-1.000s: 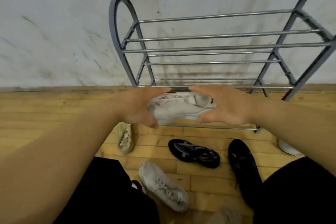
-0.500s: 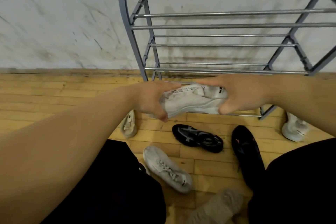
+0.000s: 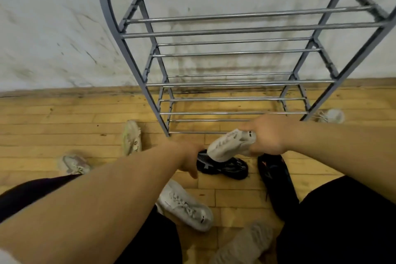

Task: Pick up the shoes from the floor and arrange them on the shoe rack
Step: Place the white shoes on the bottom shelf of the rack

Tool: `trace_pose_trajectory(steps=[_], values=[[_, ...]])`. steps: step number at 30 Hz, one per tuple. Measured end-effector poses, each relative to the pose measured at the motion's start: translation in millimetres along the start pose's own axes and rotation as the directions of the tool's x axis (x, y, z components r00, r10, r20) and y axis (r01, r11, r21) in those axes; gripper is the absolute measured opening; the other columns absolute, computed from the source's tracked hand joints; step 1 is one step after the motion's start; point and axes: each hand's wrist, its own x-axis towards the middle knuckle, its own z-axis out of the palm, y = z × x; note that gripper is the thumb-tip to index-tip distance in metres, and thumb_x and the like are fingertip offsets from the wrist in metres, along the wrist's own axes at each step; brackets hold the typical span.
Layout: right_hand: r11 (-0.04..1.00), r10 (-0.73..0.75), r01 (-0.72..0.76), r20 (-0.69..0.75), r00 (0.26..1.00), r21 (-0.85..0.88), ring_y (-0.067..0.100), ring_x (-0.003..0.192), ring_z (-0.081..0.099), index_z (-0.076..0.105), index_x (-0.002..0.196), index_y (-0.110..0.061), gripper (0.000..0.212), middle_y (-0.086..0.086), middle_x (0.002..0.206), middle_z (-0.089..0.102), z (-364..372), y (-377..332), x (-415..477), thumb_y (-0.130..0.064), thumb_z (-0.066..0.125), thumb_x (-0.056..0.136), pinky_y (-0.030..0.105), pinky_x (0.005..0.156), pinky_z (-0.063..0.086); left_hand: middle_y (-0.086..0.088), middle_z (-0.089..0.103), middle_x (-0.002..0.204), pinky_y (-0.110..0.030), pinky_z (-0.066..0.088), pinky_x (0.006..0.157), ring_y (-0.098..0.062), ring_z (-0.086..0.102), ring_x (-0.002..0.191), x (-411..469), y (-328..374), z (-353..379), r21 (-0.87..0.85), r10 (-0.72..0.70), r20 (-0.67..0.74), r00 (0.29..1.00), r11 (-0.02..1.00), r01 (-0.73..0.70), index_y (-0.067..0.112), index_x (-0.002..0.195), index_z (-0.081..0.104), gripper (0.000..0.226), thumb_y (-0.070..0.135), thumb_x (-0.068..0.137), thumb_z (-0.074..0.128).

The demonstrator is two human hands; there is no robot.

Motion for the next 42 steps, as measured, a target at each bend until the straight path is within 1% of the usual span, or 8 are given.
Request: trace_pose_trajectory(steps=[6,10,14,22,28,33,36,42], values=[[0.996,0.03,-0.033,0.029,0.999,0.079,0.026,0.144,0.041,0.029,0.161,-0.029,0.086,-0.001,0.162,0.039,20.2,13.9,27.0,-0.062,0.065,0.09,0.038,0.11,0.043,-0.01,0.039,0.161,-0.036,0.044,0.108,-0.032,0.043,0.144,50.1,1.9,119.1,-0.365,-0.152,0.17,0.974,0.908,0.206,0.029,0.162,0.023,0.087,0.034,0.093,0.075],[0.992,0.027,-0.03,0.029,0.999,0.126,0.024,0.149,0.034,0.026,0.162,-0.033,0.092,-0.006,0.165,0.033,26.5,20.0,41.3,-0.069,0.064,0.086,0.038,0.113,0.038,-0.009,0.041,0.159,-0.039,0.04,0.115,-0.031,0.044,0.142,67.5,-22.4,168.3,-0.398,-0.227,0.267,0.937,0.859,0.321,0.03,0.161,0.027,0.079,0.037,0.095,0.07],[0.983,0.029,-0.032,0.018,0.999,0.18,0.023,0.149,0.035,0.028,0.161,-0.033,0.089,-0.006,0.165,0.034,18.8,21.0,49.9,-0.064,0.066,0.088,0.037,0.114,0.036,-0.005,0.035,0.163,-0.039,0.031,0.121,-0.033,0.032,0.15,75.1,-26.3,181.4,-0.439,-0.176,0.296,0.939,0.848,0.297,0.028,0.162,0.022,0.079,0.036,0.097,0.066],[0.974,0.051,-0.055,0.022,0.998,0.222,0.024,0.148,0.035,0.03,0.161,-0.034,0.088,-0.005,0.164,0.034,5.8,16.1,57.9,-0.064,0.068,0.087,0.035,0.112,0.035,-0.007,0.054,0.147,-0.03,0.046,0.105,-0.025,0.055,0.132,87.2,-10.2,188.2,-0.481,-0.219,0.217,0.951,0.824,0.3,0.024,0.148,0.05,0.065,0.012,0.088,0.072],[0.966,0.032,-0.019,-0.044,0.999,0.258,0.023,0.151,0.031,0.032,0.16,-0.033,0.086,-0.005,0.166,0.031,-20.0,22.0,51.8,-0.059,0.07,0.088,0.034,0.115,0.031,-0.007,0.061,0.131,-0.037,0.053,0.102,-0.025,0.06,0.12,68.0,-6.6,141.2,-0.45,-0.142,0.227,0.964,0.862,0.233,0.021,0.137,0.061,0.045,0.011,0.094,0.067],[0.965,0.004,0.032,-0.136,0.991,0.261,0.022,0.151,0.032,0.032,0.16,-0.033,0.084,-0.005,0.166,0.031,-42.3,27.2,29.6,-0.059,0.068,0.089,0.035,0.115,0.03,-0.002,0.069,0.088,-0.037,0.062,0.081,-0.022,0.07,0.092,37.2,-20.4,57.3,-0.517,-0.164,0.124,0.979,0.831,0.204,0.011,0.109,0.078,0.023,0.002,0.091,0.068],[0.955,0.016,0.036,-0.171,0.985,0.295,0.025,0.146,0.039,0.031,0.16,-0.038,0.081,-0.004,0.166,0.031,-52.8,33.4,10.5,-0.059,0.067,0.09,0.035,0.113,0.034,-0.004,0.072,0.091,-0.028,0.06,0.068,-0.015,0.07,0.082,1.7,-24.3,5.8,-0.515,-0.192,0.065,0.979,0.834,0.197,0.016,0.103,0.08,0.02,0.003,0.095,0.066],[0.879,0.083,0.075,-0.306,0.948,0.47,0.019,0.14,0.045,0.04,0.154,-0.045,0.077,-0.007,0.162,0.038,-71.8,57.2,-47.6,-0.055,0.075,0.086,0.03,0.098,0.038,-0.008,0.071,0.09,-0.026,0.057,0.066,-0.016,0.067,0.076,-84.9,-1.1,-89.3,-0.648,-0.143,-0.184,0.972,0.761,-0.011,0.012,0.098,0.077,0.012,0.005,0.094,0.068]])
